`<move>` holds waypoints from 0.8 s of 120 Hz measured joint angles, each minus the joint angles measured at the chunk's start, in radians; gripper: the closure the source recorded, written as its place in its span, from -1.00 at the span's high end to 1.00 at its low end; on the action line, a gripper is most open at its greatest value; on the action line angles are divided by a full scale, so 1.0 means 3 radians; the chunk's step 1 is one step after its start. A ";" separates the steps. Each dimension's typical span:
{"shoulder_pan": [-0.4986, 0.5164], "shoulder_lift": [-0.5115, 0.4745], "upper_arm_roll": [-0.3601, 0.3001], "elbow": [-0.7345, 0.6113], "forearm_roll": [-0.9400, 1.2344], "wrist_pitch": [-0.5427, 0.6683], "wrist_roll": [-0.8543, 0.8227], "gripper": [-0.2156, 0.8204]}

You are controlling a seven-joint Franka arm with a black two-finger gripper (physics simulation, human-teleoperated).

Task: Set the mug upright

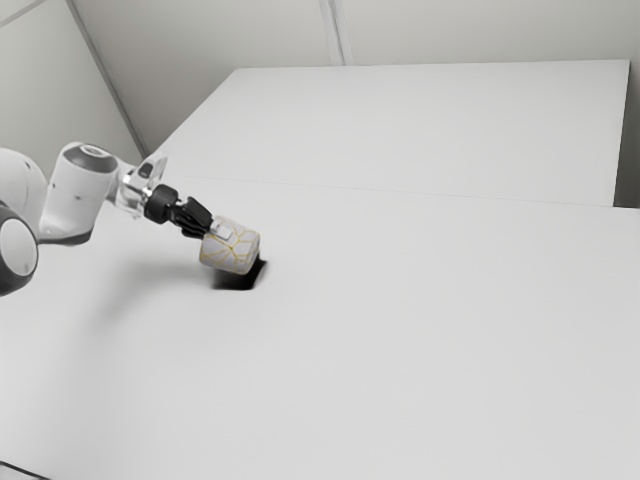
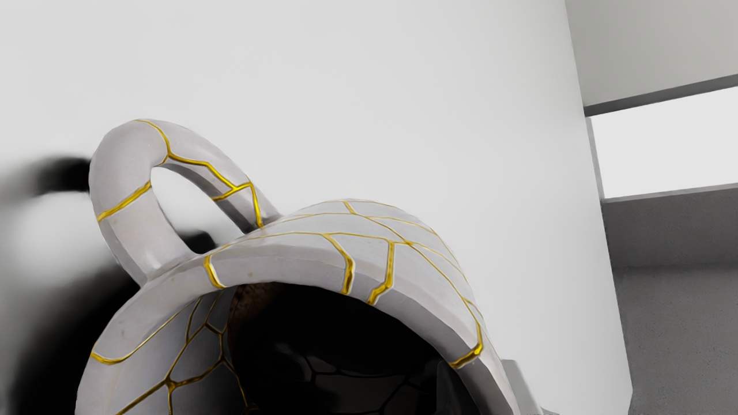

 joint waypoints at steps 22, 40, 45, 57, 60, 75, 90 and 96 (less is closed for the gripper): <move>-0.0218 -0.0295 0.0008 -0.0237 0.0357 0.0208 0.0018 -0.91; -0.0490 -0.0652 0.0007 -0.0620 0.0826 0.0630 0.0009 -0.92; -0.0560 -0.0751 0.0003 -0.0723 0.0972 0.0760 -0.0004 -0.92; -0.0741 -0.0952 -0.0002 -0.0938 0.1351 0.1047 -0.0088 -0.92; -0.0790 -0.0990 -0.0002 -0.0988 0.1438 0.1114 -0.0118 -0.92; -0.0972 -0.1183 -0.0008 -0.1231 0.1813 0.1404 -0.0301 -0.92; -0.1052 -0.1354 -0.0070 -0.1455 0.2137 0.1608 -0.0520 -0.92; -0.1059 -0.1413 -0.0124 -0.1532 0.2247 0.1663 -0.0614 -0.92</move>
